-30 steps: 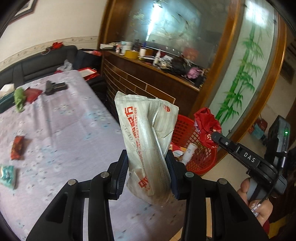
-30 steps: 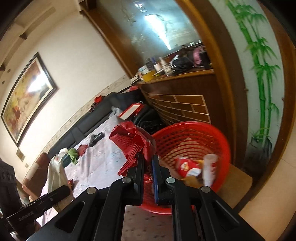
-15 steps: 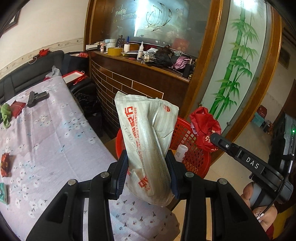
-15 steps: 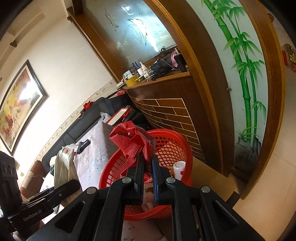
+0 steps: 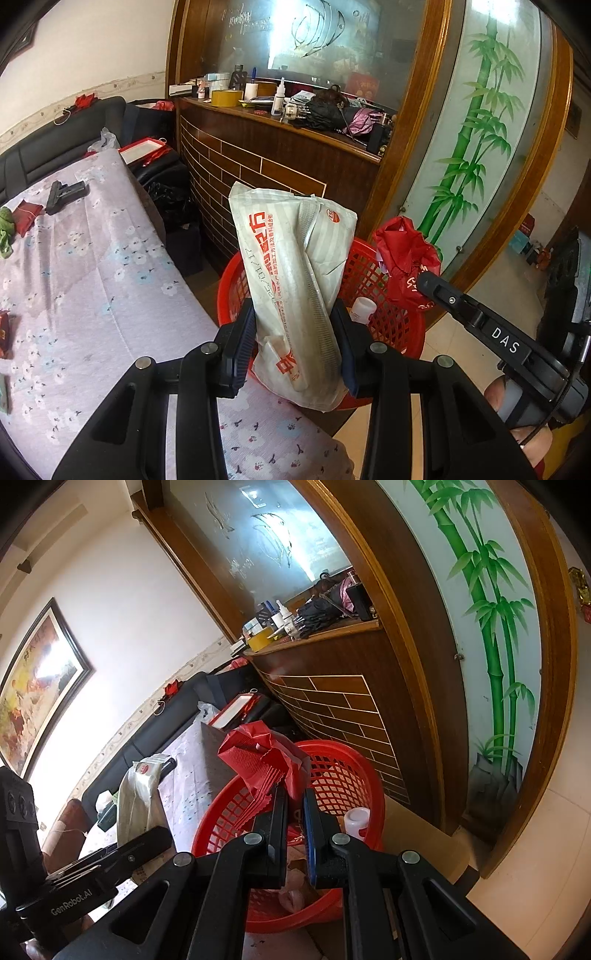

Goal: Collect trash
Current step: 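Carry the wipes pack and red wrapper over the red basket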

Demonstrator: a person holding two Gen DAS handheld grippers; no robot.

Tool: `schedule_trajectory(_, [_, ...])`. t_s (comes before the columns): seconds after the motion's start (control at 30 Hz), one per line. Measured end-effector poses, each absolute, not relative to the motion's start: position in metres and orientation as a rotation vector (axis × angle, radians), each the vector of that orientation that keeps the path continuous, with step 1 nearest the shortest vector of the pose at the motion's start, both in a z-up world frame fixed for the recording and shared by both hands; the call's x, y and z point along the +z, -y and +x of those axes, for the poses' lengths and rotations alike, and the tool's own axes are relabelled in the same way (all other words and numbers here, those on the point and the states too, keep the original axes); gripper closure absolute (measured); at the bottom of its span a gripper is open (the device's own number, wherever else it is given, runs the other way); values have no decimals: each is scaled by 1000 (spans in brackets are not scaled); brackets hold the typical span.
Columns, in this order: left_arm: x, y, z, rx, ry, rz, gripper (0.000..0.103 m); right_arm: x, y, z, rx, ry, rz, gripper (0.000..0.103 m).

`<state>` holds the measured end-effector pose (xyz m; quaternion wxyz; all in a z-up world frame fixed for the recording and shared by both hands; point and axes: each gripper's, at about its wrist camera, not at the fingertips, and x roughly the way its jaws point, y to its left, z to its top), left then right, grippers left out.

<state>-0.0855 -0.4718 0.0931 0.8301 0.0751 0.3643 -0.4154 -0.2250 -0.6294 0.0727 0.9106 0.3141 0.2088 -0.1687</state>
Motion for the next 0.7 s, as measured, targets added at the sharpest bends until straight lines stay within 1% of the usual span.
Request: schedule_trajectory(0.7, [69, 486, -74, -888, -817, 160, 65, 58, 643, -201, -403, -492, 658, 94])
